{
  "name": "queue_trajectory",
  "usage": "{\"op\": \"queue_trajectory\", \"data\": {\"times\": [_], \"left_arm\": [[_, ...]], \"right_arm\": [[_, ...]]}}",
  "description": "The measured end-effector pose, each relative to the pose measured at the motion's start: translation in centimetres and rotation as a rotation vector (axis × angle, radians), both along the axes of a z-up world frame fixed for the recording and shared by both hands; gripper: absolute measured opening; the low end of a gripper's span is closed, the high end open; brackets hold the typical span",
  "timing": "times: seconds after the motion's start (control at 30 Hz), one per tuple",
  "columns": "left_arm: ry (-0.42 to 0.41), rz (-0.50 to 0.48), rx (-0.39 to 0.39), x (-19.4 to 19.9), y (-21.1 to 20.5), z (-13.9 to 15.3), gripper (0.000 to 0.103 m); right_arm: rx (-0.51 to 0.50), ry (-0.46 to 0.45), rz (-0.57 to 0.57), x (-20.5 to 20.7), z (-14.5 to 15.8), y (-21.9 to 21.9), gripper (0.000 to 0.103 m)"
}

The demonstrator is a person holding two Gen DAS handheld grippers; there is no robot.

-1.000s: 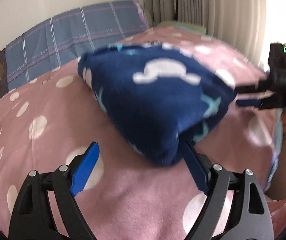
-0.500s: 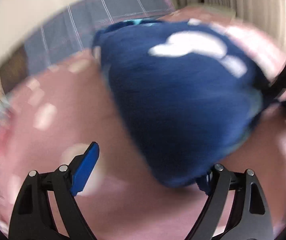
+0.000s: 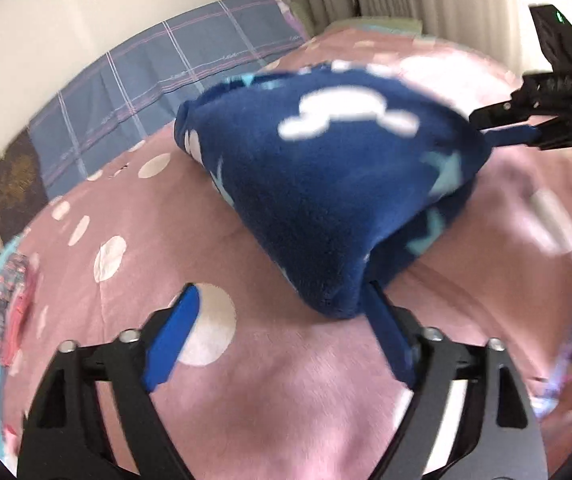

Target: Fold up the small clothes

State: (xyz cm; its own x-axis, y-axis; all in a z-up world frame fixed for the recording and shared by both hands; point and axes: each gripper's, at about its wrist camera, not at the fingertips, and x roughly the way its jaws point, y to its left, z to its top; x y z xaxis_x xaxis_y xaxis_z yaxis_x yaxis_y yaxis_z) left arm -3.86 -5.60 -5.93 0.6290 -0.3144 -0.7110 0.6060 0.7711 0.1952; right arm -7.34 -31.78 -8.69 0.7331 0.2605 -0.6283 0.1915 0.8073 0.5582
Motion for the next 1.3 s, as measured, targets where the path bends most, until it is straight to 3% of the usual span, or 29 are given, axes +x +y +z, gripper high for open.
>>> {"op": "queue_trajectory", "data": {"times": [0.13, 0.2, 0.3, 0.37, 0.43, 0.53, 0.63, 0.77, 0.8, 0.87, 0.93, 1.0, 1.17, 1.23, 1.3], "left_arm": [[0.095, 0.010, -0.256, 2.3, 1.5, 3.4, 0.022], [0.089, 0.019, -0.327, 3.9, 0.6, 3.6, 0.017], [0.142, 0.016, -0.261, 6.1, -2.6, 0.3, 0.017], [0.032, -0.023, -0.107, 5.5, -4.4, -2.1, 0.018], [-0.046, -0.025, -0.028, 4.0, -5.5, -2.3, 0.018], [-0.061, -0.035, 0.004, 3.6, -5.9, -1.8, 0.017], [-0.013, -0.038, -0.066, 3.7, -4.7, -0.1, 0.017], [0.017, -0.092, -0.249, 4.4, -3.3, 3.4, 0.017], [0.002, -0.096, -0.266, 4.9, -3.4, 3.9, 0.017], [0.007, -0.086, -0.244, 6.9, -4.3, 3.2, 0.017], [0.093, -0.067, -0.155, 9.9, -5.6, -0.9, 0.018], [0.055, -0.087, -0.197, 10.2, -5.7, -2.6, 0.018], [0.046, -0.087, -0.158, 8.8, -6.1, -0.1, 0.019], [0.066, -0.079, -0.206, 9.0, -5.3, 1.4, 0.030], [0.047, -0.077, -0.310, 9.2, -3.9, 3.5, 0.044]], "right_arm": [[-0.190, -0.190, 0.090, -1.2, 4.2, 3.4, 0.044], [-0.287, -0.238, 0.101, -0.3, 4.8, 5.6, 0.035], [-0.291, -0.170, 0.151, 2.6, 2.5, 7.2, 0.015], [-0.226, 0.063, 0.196, 5.3, -2.7, 6.9, 0.008], [-0.193, 0.053, 0.221, 5.5, -3.5, 6.4, 0.007], [-0.116, 0.092, 0.217, 5.3, -2.9, 5.3, 0.007], [-0.165, 0.095, 0.217, 4.8, -1.5, 5.4, 0.007], [-0.342, -0.029, 0.178, 4.4, 2.7, 7.2, 0.019], [-0.377, -0.072, 0.181, 5.0, 3.9, 7.4, 0.024], [-0.414, -0.076, 0.152, 7.0, 4.3, 7.0, 0.025], [-0.391, 0.060, 0.133, 10.2, 1.6, 6.1, 0.025], [-0.418, 0.078, 0.149, 11.8, -1.1, 5.9, 0.025], [-0.385, 0.073, 0.164, 11.0, 0.6, 5.4, 0.027], [-0.288, 0.053, 0.133, 9.5, 1.5, 4.0, 0.029], [-0.247, 0.018, 0.100, 8.0, 2.3, 3.6, 0.030]]}}
